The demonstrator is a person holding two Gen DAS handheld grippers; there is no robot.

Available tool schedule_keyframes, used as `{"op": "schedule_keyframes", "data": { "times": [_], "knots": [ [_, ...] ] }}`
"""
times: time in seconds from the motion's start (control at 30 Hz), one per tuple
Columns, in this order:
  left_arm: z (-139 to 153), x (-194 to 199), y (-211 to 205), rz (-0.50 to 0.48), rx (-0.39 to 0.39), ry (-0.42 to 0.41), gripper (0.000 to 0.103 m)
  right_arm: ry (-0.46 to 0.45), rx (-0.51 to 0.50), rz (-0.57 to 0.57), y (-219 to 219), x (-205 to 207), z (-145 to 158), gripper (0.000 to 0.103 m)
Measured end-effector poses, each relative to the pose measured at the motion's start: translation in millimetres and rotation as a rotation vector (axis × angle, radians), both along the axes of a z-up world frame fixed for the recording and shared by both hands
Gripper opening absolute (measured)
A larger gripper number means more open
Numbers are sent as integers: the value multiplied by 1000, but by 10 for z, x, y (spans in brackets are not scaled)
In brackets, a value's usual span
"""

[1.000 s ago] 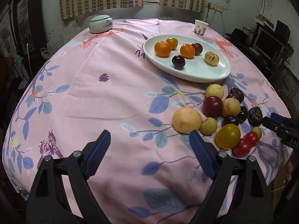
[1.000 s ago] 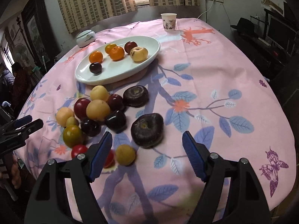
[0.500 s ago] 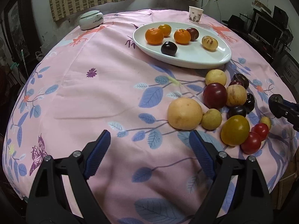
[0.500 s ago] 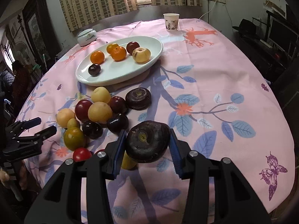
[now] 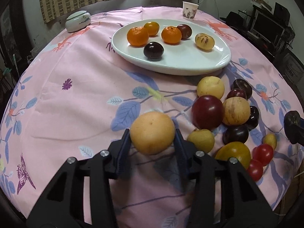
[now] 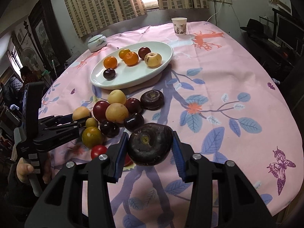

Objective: Organize fruits
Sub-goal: 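Grasp the large pale round fruit with the left tool while the right tool grasps a dark purple fruit, then lower both fruits onto the white plate and open both tools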

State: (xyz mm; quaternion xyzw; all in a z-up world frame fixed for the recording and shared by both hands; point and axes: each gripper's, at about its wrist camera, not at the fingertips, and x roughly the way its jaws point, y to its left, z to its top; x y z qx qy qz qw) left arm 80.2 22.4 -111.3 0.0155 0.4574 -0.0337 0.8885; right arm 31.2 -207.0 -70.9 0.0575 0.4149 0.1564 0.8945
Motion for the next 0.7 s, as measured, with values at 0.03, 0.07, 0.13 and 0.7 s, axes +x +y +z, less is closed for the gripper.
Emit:
{"op": "schedule_keyframes", "data": {
  "times": [0.03,0.07,0.13,0.7],
  "knots": [
    [1,3,6,2,-10,1,46,0,-1,4,12,-3,2,45],
    [7,-1,18,1,-23,1,46,-1,0,8,24,-10,7,45],
    [35,-30,58,2,-61,4,46,-6,0,16,45,-23,20,45],
    [350,-207,62,-19,-73,-53,46,-17,-16,74,207,52,83,45]
  ]
}}
